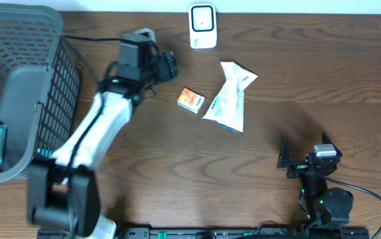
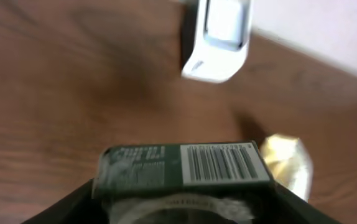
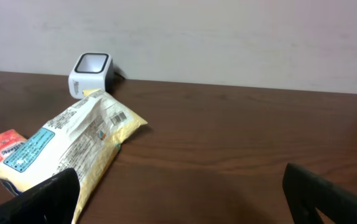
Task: Scan the item barcode
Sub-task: 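Carry the Zam-Buk tin with the left gripper and set it by the scanner, then reach the left gripper into the basket and grasp the Kleenex tissue pack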
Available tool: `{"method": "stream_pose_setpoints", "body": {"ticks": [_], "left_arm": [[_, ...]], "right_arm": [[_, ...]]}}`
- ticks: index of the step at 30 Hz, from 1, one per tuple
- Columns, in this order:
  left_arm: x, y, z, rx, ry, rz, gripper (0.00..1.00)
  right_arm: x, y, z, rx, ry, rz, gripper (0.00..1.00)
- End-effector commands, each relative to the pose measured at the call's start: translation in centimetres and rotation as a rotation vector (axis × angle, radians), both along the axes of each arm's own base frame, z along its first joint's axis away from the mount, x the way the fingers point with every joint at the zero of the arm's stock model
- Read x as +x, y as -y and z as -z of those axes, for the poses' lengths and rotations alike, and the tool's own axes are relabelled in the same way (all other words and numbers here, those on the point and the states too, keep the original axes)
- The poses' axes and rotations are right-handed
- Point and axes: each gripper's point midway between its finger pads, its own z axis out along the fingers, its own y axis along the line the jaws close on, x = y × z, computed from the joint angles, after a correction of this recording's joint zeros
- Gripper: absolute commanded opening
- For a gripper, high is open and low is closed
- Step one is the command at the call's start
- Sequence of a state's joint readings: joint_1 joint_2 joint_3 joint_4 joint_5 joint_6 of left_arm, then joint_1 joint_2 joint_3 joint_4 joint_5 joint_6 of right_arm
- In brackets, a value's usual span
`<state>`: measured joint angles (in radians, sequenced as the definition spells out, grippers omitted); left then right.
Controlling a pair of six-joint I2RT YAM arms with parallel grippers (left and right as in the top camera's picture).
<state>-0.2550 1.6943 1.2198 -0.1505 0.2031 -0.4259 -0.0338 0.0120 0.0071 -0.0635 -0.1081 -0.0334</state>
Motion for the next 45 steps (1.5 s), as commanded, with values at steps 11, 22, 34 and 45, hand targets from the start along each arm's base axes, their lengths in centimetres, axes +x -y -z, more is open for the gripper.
{"method": "stream_pose_setpoints", "body": {"ticks": [11,22,34,45], "left_arm": [[2.5,0.0,9.1,0.15,-0.061,0.017,0.88],[2.8,-0.9,-0.2,0.102,0.117,-0.013,0.88],[-7.0,-18.0,-20.3,0.171,0.441,-0.481,0.88],[-18.5,-33.4,-19.9,0.304,0.295,-1.014,0.88]], "right_arm": [[0.0,0.0,0.0,0.011,0.0,0.0,0.99],[0.0,0.0,0.0,0.011,0.0,0.0,0.99],[0.0,0.0,0.0,0.011,0.0,0.0,0.99],[0.0,0.0,0.0,0.011,0.0,0.0,0.99]]}}
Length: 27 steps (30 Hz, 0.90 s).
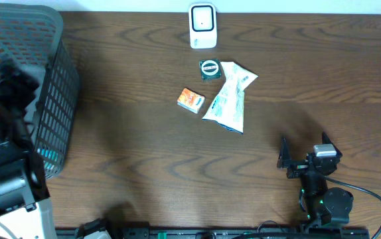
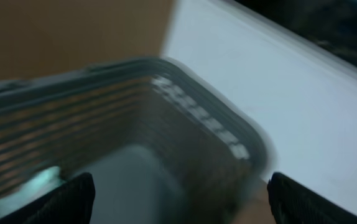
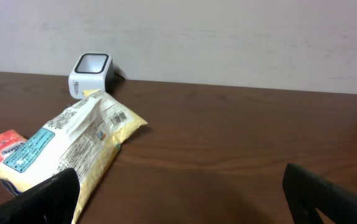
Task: Scan the item barcode
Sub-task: 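Reach the left gripper into the basket and grasp the Kleenex tissue pack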
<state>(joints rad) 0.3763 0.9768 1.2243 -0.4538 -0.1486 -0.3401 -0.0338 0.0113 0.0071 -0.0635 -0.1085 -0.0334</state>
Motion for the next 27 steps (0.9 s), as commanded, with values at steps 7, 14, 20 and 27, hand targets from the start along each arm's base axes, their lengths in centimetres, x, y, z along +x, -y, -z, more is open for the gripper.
{"method": "stream_pose_setpoints", "body": {"ticks": [7,14,20,27], "left_arm": [[-4.3,-9.8,11.6,-0.326,-0.269,-0.412,0.88],[-2.2,-8.4,21.6,-0.66,-0.476,-0.325,0.92],[-1.1,-6.9,26.8,-0.821,-0.585,-0.264,0.95],[-2.6,-5.8,31.4,-0.991,-0.692,-0.403,0.95]], "right_arm": [[0.0,0.0,0.1,0.011,-0.001,0.001,0.99],[0.0,0.0,0.1,0.011,-0.001,0.0,0.99],[0.0,0.0,0.1,0.011,-0.001,0.0,0.99],[0.0,0.0,0.1,0.011,-0.001,0.001,0.99]]}}
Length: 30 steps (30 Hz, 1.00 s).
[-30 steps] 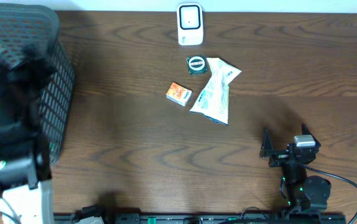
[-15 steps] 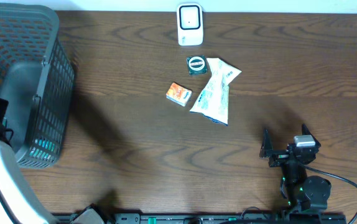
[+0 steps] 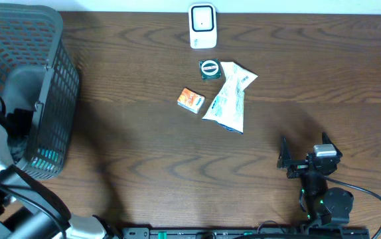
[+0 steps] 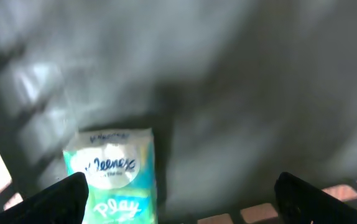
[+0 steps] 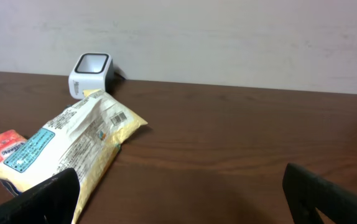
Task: Scan the item barcode
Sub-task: 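Reach the left gripper into the basket and grasp the Kleenex tissue pack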
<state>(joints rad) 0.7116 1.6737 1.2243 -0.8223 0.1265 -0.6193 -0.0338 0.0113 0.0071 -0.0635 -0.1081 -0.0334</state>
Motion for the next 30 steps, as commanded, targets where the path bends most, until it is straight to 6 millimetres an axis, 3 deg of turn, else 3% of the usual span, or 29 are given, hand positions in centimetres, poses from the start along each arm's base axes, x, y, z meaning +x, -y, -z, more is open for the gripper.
{"method": "stream_pose_setpoints", "body": {"ticks": [1,8,14,15,17,19,22,24,30], "left_arm": [[-0.6,0.7,2.1,-0.088,-0.057,-0.103,0.95],[-1.6,1.5,6.2,-0.171,-0.163,-0.114,0.96],[-2.4,1.7,8.5,-0.197,-0.236,-0.149,0.95],[-2.5,1.7,8.7,-0.2,-0.239,-0.149,0.91],[-2.5,1.7,8.7,-0.201,-0.241,-0.148,0.7],[-2.4,1.6,8.5,-0.197,-0.234,-0.147,0.41],[-2.0,1.5,8.0,-0.195,-0.211,-0.144,0.27],[-1.5,1.2,7.3,-0.187,-0.188,-0.144,0.08],[1.3,-0.1,2.6,-0.173,0.003,-0.129,0.08]], "right_arm": [[0.0,0.0,0.1,0.011,-0.001,0.0,0.99],[0.0,0.0,0.1,0.011,-0.001,0.0,0.99],[0.0,0.0,0.1,0.011,-0.001,0.0,0.99],[0.0,0.0,0.1,0.011,-0.001,0.0,0.99],[0.0,0.0,0.1,0.011,-0.001,0.0,0.99],[0.0,0.0,0.1,0.011,-0.001,0.0,0.99],[0.0,0.0,0.0,0.011,-0.001,0.0,0.99],[0.0,0.0,0.1,0.011,-0.001,0.0,0.99],[0.0,0.0,0.1,0.011,-0.001,0.0,0.99]]}}
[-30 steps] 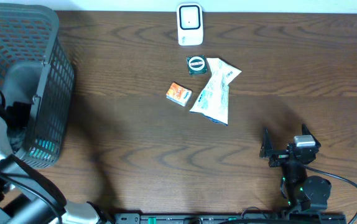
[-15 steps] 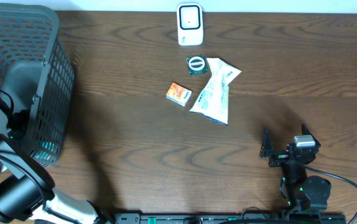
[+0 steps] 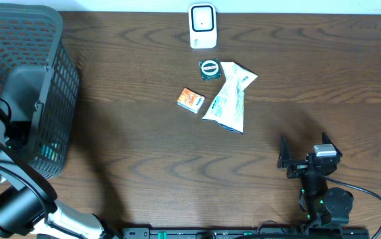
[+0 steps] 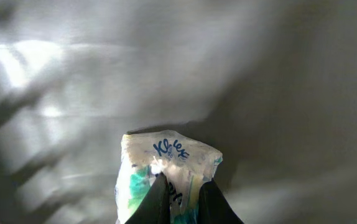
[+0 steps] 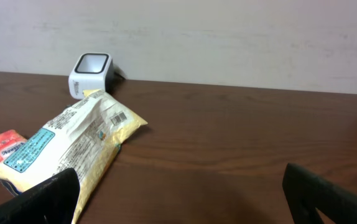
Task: Scan the item barcode
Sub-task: 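Reach the left gripper into the basket and grasp the Kleenex tissue pack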
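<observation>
Inside the grey basket [image 3: 41,79] at the table's left, my left gripper [image 4: 181,188] is shut on a white and green Kleenex tissue pack [image 4: 166,158], pinching its near end; the pack rests on the basket floor. In the overhead view the gripper and pack are hidden in the basket. The white barcode scanner [image 3: 202,26] stands at the back edge, also seen as the scanner [image 5: 91,73]. My right gripper [image 5: 181,202] rests open at the front right, nothing between its fingers.
Below the scanner lie a round green tin [image 3: 210,68], a yellow snack bag [image 3: 229,98] and an orange packet [image 3: 191,100]. The basket's tall mesh walls surround my left wrist. The right arm's base [image 3: 323,199] sits at the front edge.
My left gripper was open above the tissue pack on the basket floor. Now it is lower and shut on the pack's end. The right arm has not moved.
At first my left gripper held the green tin, barcode up, near the scanner. Then the tin lay on the table beside the snack bag and the gripper was open over the basket. It then hung open above the tissue pack, and now grips it.
</observation>
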Available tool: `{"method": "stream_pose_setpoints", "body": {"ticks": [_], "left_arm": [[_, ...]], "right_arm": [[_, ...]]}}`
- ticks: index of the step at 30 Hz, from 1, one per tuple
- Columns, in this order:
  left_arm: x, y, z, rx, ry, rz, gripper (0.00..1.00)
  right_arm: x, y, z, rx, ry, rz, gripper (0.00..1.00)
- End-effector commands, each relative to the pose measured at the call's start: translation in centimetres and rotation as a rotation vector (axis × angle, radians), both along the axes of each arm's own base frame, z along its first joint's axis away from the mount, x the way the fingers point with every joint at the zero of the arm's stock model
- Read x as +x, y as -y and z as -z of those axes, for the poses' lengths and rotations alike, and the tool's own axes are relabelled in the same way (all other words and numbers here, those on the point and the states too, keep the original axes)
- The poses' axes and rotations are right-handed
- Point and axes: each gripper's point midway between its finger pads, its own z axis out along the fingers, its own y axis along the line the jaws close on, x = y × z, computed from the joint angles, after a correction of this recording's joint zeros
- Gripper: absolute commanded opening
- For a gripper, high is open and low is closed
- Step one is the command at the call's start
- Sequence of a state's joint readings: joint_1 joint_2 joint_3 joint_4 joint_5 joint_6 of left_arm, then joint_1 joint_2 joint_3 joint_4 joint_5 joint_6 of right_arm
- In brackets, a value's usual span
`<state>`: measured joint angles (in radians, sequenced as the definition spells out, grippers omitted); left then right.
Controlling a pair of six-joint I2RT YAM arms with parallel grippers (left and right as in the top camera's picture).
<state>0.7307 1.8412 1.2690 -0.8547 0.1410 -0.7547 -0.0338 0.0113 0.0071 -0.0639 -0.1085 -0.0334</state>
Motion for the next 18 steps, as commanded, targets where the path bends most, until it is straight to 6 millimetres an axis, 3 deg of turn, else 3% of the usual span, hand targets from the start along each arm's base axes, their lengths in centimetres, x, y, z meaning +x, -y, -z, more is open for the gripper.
{"method": "stream_pose_setpoints", "body": {"ticks": [1,6,10,14,18], "left_arm": [[2.1,-0.4,-3.1,-0.008,0.146,0.009,0.07],[3.1,-2.4,-10.9,0.175,0.326,0.023,0.07],[3.5,-2.7,-19.5,0.389,0.535,0.051,0.07],[2.3,-1.1,-27.3,0.558,0.716,0.062,0.07],[1.0,2.4,-32.1,0.635,0.84,0.11,0.07]], "right_arm": [[0.0,0.0,0.0,0.011,-0.001,0.0,0.99],[0.0,0.0,0.0,0.011,-0.001,0.001,0.99],[0.0,0.0,0.0,0.011,-0.001,0.0,0.99],[0.0,0.0,0.0,0.011,-0.001,0.001,0.99],[0.0,0.0,0.0,0.011,-0.001,0.001,0.99]]}}
